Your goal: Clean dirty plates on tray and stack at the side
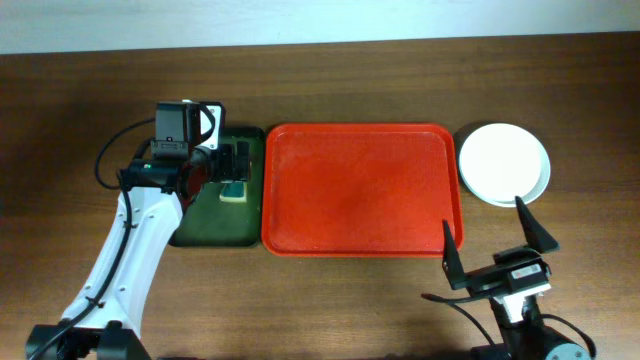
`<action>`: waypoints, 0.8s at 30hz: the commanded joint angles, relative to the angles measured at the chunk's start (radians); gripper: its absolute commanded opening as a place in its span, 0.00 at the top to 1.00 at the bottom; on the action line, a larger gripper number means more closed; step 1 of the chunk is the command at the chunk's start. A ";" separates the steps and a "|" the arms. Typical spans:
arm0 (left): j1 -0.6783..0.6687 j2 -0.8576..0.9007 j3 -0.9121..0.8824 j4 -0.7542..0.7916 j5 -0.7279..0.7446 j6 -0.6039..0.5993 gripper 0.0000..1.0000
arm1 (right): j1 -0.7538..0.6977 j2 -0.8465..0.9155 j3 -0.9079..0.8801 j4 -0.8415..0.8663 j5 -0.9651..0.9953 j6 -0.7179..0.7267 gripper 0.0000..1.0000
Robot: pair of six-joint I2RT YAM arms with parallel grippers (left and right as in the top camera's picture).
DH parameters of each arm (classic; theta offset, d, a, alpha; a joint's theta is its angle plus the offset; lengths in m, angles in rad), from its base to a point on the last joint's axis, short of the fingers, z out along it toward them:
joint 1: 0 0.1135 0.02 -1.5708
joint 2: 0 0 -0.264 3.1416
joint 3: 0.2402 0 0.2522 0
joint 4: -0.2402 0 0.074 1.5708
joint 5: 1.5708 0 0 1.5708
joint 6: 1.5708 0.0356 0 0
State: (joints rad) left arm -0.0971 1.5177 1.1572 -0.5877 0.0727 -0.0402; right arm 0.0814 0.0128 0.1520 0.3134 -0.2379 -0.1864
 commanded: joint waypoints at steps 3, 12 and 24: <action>0.002 0.005 0.003 -0.001 0.010 0.019 0.01 | -0.038 -0.009 -0.130 0.097 -0.017 0.011 0.01; 0.002 0.005 0.003 -0.001 0.010 0.019 0.01 | -0.038 -0.009 -0.146 -0.170 -0.013 0.010 0.02; 0.002 0.005 0.003 -0.001 0.010 0.019 0.01 | -0.038 -0.008 -0.146 -0.370 -0.013 0.010 0.02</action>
State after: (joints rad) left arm -0.0971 1.5177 1.1572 -0.5873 0.0727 -0.0376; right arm 0.0490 0.0120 0.0109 -0.0517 -0.2493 -0.1829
